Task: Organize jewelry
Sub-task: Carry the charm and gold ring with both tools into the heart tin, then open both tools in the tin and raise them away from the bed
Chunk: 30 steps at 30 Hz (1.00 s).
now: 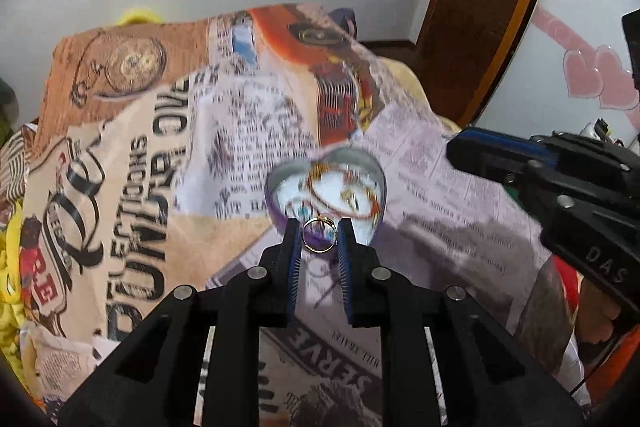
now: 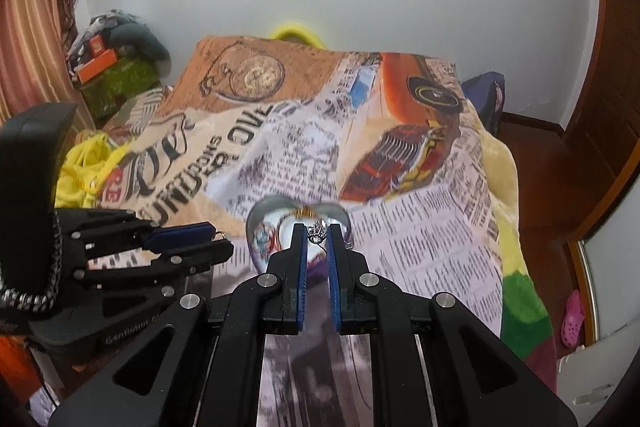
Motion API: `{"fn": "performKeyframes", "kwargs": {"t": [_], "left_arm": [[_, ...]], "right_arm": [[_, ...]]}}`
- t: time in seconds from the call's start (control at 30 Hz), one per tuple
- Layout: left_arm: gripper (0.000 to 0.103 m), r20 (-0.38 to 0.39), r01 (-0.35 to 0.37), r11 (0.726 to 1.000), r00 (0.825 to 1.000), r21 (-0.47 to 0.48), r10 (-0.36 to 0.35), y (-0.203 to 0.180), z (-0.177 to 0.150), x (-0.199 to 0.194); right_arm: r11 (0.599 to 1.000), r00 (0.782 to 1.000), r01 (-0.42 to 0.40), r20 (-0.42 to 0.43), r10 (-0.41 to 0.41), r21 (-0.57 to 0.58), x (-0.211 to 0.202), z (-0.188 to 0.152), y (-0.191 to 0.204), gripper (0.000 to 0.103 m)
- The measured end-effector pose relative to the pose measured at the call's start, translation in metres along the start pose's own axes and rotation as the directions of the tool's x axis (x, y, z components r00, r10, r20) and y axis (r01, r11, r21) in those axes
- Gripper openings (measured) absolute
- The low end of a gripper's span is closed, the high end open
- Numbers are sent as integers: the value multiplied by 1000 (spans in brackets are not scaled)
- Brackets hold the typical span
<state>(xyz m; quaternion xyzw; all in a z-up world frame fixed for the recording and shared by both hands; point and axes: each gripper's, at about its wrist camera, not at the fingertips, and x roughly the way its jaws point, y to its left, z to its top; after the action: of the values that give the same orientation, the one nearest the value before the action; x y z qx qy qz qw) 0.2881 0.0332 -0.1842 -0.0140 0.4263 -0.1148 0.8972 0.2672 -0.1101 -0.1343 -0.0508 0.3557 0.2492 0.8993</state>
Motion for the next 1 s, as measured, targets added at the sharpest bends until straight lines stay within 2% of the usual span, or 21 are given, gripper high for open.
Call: {"fn": "performKeyframes", "kwargs": {"t": [0.3,0.5,0.7,1.0], "left_arm": [[17,43,4,999,999,-34,-2,11,21,8],[17,33,22,999,999,-49,-20,18,26,25],[17,-8,43,997,999,-60,-43,21,25,44],[17,-23,35,999,999,-36,-36,17,24,52]], "right_arm": [[999,999,-31,16,31,20,14,18,2,9],[997,997,-59,-53,61,41,42,12,-1,9],[997,989,-65,-130,70,40,65,4,-8,9],[999,985,-51,-167,50,-5,76,-4,-4,9]]}}
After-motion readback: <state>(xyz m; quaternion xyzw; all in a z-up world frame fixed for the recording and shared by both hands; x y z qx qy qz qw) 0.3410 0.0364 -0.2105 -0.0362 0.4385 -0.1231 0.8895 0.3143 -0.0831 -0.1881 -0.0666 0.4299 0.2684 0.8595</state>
